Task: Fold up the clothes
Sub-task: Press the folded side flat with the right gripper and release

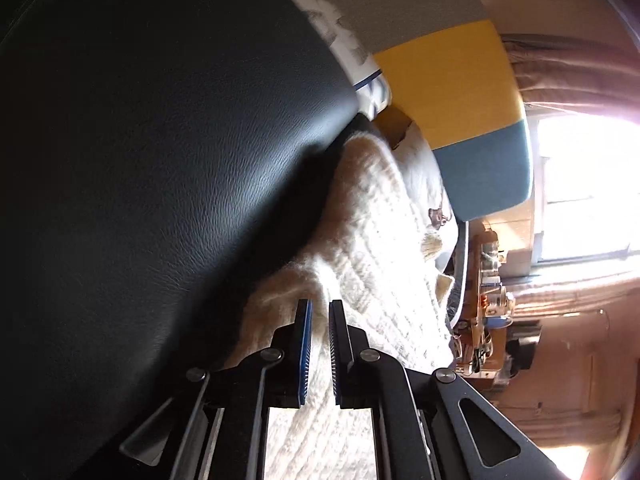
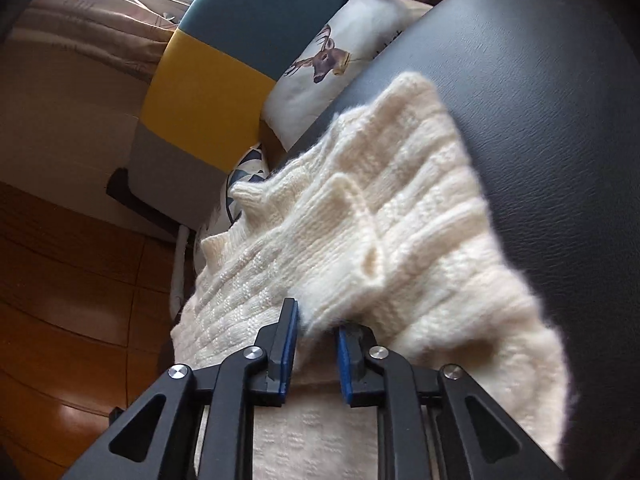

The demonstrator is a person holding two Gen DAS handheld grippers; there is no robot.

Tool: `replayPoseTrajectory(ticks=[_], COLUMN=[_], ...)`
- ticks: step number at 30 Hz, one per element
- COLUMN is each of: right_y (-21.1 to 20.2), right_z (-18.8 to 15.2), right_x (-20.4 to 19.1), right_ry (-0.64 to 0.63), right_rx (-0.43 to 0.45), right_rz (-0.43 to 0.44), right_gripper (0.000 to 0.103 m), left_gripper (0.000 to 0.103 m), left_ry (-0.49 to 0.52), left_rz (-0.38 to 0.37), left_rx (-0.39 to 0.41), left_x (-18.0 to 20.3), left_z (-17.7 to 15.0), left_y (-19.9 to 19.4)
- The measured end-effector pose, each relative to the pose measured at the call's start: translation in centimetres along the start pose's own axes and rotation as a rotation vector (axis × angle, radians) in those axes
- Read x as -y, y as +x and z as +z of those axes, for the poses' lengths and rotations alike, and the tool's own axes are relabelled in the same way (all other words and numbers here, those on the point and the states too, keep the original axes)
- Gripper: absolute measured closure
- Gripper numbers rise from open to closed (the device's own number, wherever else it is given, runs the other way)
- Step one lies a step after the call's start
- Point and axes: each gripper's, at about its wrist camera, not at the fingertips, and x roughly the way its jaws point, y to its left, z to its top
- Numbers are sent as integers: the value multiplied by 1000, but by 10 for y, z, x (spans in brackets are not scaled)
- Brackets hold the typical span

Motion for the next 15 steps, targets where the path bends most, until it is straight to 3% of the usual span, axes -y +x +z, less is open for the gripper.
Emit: replayPoseTrajectory(ticks=[2,4,8,12,15], right_y=[-20,-30,-3,34,61], right_z=[2,7,10,11,12], right_x=[-2,-14,-45,-75,-81], right_ry=[-42,-89,-268,-464,-561], right_rx=[52,89,64,21,-18], right_rz=[-63,-47,-148,-279,-376], right_gripper=[82,82,81,81,81], left_gripper=[95,90,84,79,76], left_ry=[41,72,134,201,227], left_rz=[-32,-77,-110,-16,80], left_rx=[42,66,76,93,95], left_x=[8,14,48,79,77], left_z=[-2,-1,15,35,52], left_y=[-17,-27,0,41,68])
